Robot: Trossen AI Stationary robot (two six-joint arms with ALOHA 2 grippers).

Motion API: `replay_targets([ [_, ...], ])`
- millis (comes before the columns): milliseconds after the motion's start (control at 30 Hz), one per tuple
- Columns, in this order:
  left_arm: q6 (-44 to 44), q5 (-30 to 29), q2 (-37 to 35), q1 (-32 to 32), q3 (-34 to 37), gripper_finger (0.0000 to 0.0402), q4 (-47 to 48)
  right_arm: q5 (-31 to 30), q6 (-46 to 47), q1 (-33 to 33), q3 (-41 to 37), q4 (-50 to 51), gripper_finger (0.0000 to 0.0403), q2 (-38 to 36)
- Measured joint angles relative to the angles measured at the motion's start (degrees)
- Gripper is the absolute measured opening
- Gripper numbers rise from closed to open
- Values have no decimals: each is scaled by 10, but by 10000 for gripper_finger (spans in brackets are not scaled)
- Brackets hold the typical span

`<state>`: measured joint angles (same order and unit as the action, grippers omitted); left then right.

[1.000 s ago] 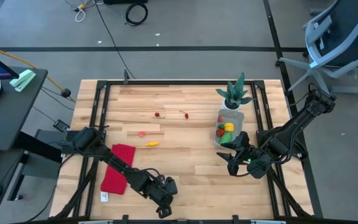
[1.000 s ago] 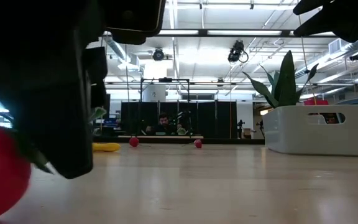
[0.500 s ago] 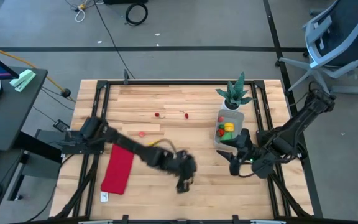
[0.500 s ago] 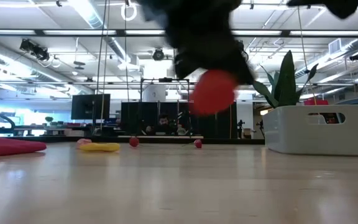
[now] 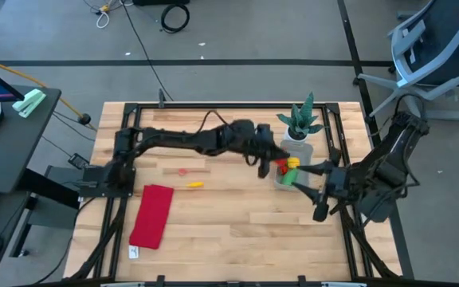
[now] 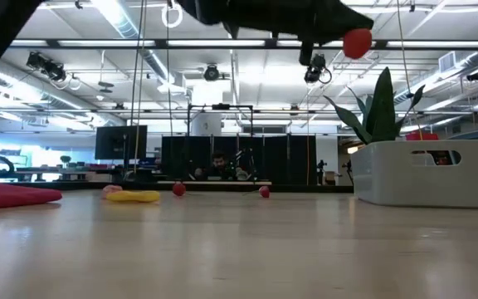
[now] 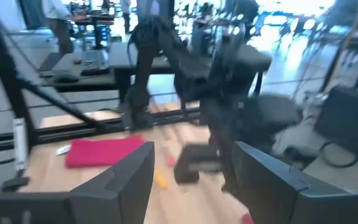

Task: Pick and placing Produce into tupperware
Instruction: Put the strawberry into the bin, then put the left red cherry into the bin

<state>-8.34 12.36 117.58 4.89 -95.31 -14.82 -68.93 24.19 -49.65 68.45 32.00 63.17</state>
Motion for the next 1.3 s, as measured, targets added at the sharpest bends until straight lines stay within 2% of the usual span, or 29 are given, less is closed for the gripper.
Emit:
replay_targets([
  [167, -24, 10, 57, 21, 0, 3, -84, -37, -12, 1, 10, 17, 224, 0],
  [333, -50, 11, 137, 21, -3, 2, -200, -39, 42, 4, 10, 54, 224, 1],
  [600, -76, 11, 221, 18, -57, 6, -173, -37, 58, 5, 10, 59, 224, 1],
  [767, -76, 10, 231, 16, -60, 11, -157, -30, 84, 5, 10, 59, 224, 1],
  [900, -76, 10, 231, 16, -60, 41, -157, -26, 86, 5, 10, 59, 224, 1],
  [1133, -77, 10, 226, 16, -60, 128, -153, -26, 87, 5, 10, 58, 224, 1],
  [1300, -90, 26, 179, 22, -60, 160, -151, -4, 88, 5, 10, 59, 224, 1],
])
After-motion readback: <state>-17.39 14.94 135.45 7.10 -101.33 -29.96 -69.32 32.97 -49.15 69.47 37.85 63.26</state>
